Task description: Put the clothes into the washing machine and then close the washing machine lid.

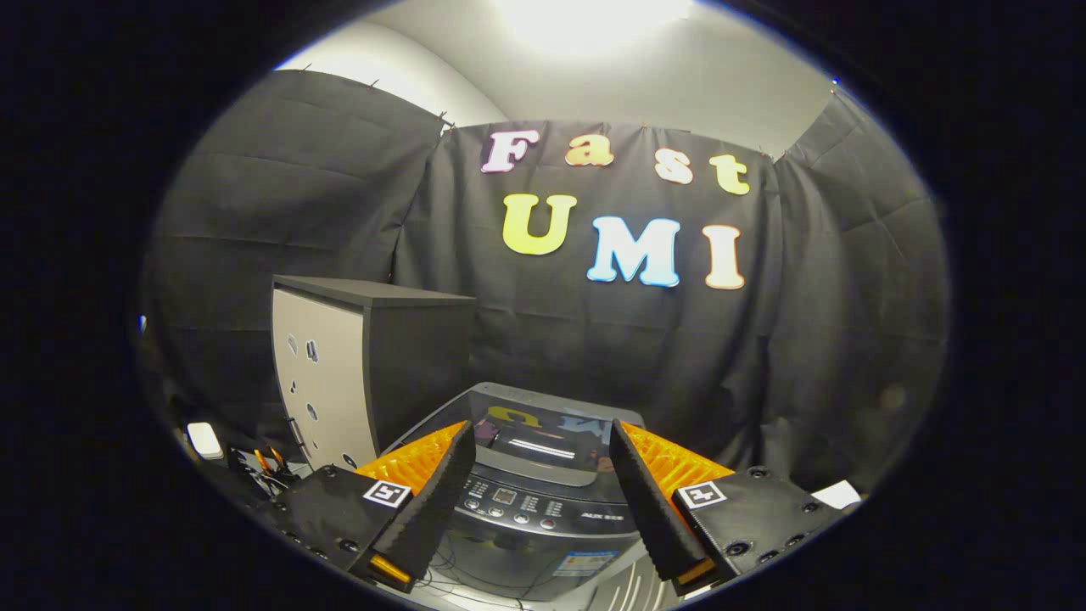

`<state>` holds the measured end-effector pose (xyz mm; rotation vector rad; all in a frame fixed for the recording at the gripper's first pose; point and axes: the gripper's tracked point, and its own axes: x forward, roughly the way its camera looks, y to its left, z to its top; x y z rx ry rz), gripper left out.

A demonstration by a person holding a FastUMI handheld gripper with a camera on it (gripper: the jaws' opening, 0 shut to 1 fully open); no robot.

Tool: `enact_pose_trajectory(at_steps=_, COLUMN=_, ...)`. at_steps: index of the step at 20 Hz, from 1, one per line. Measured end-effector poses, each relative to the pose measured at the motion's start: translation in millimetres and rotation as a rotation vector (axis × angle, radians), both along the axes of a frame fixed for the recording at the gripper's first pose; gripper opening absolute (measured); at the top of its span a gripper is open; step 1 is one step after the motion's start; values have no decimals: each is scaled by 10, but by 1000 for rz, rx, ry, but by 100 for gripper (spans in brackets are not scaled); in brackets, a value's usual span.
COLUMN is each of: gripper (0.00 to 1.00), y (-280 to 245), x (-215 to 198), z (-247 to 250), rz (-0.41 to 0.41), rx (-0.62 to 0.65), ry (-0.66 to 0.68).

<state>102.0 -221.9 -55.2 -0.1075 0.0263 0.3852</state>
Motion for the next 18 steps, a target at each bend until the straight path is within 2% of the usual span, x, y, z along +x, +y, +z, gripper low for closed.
enact_pose_trajectory(at_steps=5, gripper=98, y=-497, x=-469, z=153, rz=-78, rx=67, ry=-1)
enact_pose_trajectory(at_steps=8, gripper=98, y=-659, x=-710, z=159, rz=-116, rx=48, ry=-12)
enact_pose_trajectory(at_steps=18, gripper=98, y=-918, x=-872, z=226, rz=-173, rx=115, ry=-7)
